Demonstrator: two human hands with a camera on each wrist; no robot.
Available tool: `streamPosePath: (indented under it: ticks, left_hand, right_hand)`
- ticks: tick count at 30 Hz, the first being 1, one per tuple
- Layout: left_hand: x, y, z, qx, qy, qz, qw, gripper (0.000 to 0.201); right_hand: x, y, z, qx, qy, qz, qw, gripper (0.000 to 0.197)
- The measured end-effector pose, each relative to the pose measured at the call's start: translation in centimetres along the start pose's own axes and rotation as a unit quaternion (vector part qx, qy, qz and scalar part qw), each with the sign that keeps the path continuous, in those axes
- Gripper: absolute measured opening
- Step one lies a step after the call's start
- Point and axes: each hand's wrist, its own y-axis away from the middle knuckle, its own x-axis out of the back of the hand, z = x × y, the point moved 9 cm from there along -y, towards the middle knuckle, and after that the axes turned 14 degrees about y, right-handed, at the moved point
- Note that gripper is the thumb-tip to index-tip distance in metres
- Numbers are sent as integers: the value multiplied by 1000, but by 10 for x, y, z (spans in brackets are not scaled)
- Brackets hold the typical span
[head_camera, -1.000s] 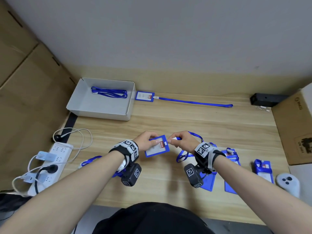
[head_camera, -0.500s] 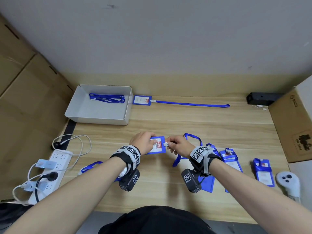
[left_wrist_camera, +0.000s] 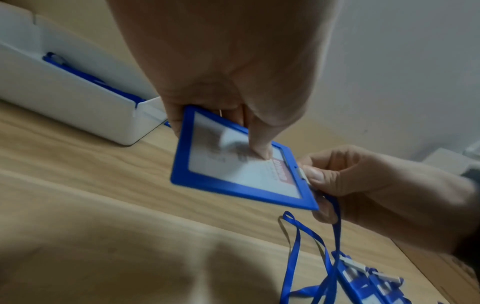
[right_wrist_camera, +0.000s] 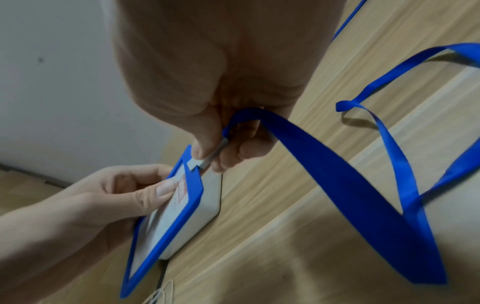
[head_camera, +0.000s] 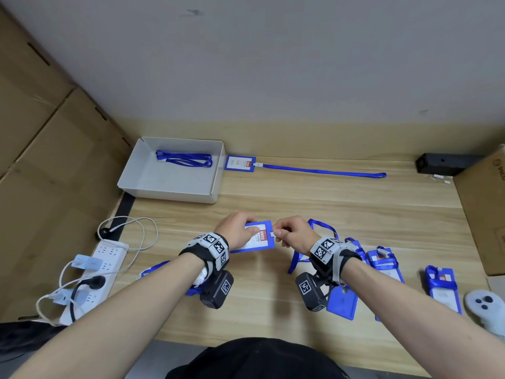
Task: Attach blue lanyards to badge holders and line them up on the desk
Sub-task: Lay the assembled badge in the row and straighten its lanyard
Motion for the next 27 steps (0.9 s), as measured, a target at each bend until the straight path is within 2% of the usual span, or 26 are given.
streamPosePath:
  ticks: [5, 9, 12, 14, 20, 23, 27]
  left_hand:
    - [-11, -8, -28, 14, 140, -28, 990, 15]
    - [-7, -18, -47, 47, 203, 32, 978, 11]
    - [10, -26, -55, 63, 209, 93, 971, 20]
    - [15, -35, -60, 71, 208, 103, 970, 23]
    - [21, -57, -69, 78, 200, 63, 975, 26]
    - [31, -74, -63, 46, 132, 40, 989, 33]
    - [38, -105, -54, 25, 69, 6, 997, 38]
  right_hand:
    - [-4, -8, 7, -4, 27, -3, 1000, 22]
    - [1, -16, 18, -26, -35, -3, 999, 19]
    - [9, -28, 26, -35, -81, 34, 996, 19]
    - [13, -43, 30, -34, -68, 47, 996, 23]
    - [26, -106, 26, -60, -40, 95, 993, 27]
    - [26, -145, 19, -60, -22, 98, 993, 34]
    - [24, -194, 10, -72, 5, 87, 994, 31]
